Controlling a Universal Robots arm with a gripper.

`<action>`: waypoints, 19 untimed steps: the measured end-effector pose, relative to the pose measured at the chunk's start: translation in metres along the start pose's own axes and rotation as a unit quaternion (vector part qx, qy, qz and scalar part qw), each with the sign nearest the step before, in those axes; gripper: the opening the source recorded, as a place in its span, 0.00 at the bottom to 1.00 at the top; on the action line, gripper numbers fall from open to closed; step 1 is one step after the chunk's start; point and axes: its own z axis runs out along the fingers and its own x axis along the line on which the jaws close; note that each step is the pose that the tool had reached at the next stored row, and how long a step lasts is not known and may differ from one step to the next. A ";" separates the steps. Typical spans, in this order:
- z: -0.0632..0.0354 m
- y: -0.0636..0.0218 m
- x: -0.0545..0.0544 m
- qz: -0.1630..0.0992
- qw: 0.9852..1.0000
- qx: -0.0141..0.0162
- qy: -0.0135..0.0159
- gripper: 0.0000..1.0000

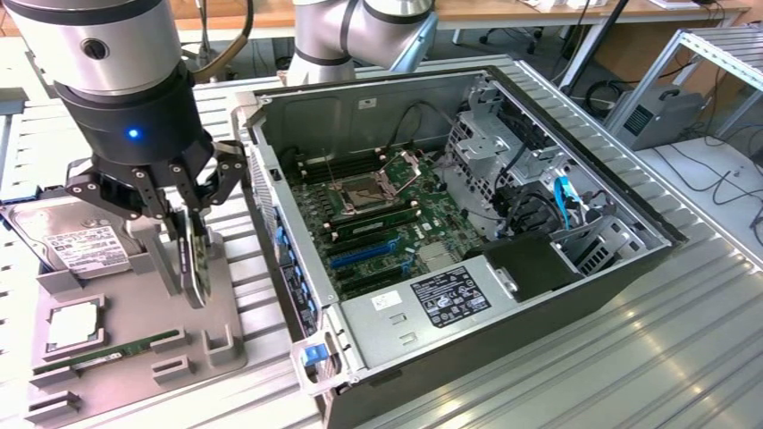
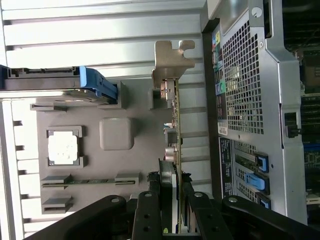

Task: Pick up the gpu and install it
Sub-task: 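Pick up the gpu and move the gpu toward the slot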

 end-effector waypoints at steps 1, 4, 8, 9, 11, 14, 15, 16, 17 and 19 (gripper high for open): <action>-0.0003 0.0000 0.000 0.000 1.000 0.000 0.000 0.27; -0.0014 0.0001 0.000 0.000 1.000 0.000 0.000 0.27; -0.0030 0.0001 0.000 0.000 1.000 0.000 0.000 0.27; -0.0033 0.0001 0.000 0.000 1.000 0.000 0.000 0.27; -0.0040 0.0002 0.000 0.000 1.000 0.000 0.000 0.27; -0.0050 0.0002 0.000 0.000 1.000 0.000 0.000 0.27; -0.0054 0.0002 0.000 0.000 1.000 0.000 0.000 0.27; -0.0058 0.0002 0.000 0.000 1.000 0.000 0.000 0.27; -0.0062 0.0002 0.000 0.000 1.000 0.000 0.000 0.27; -0.0069 0.0003 0.000 0.000 1.000 0.000 0.000 0.27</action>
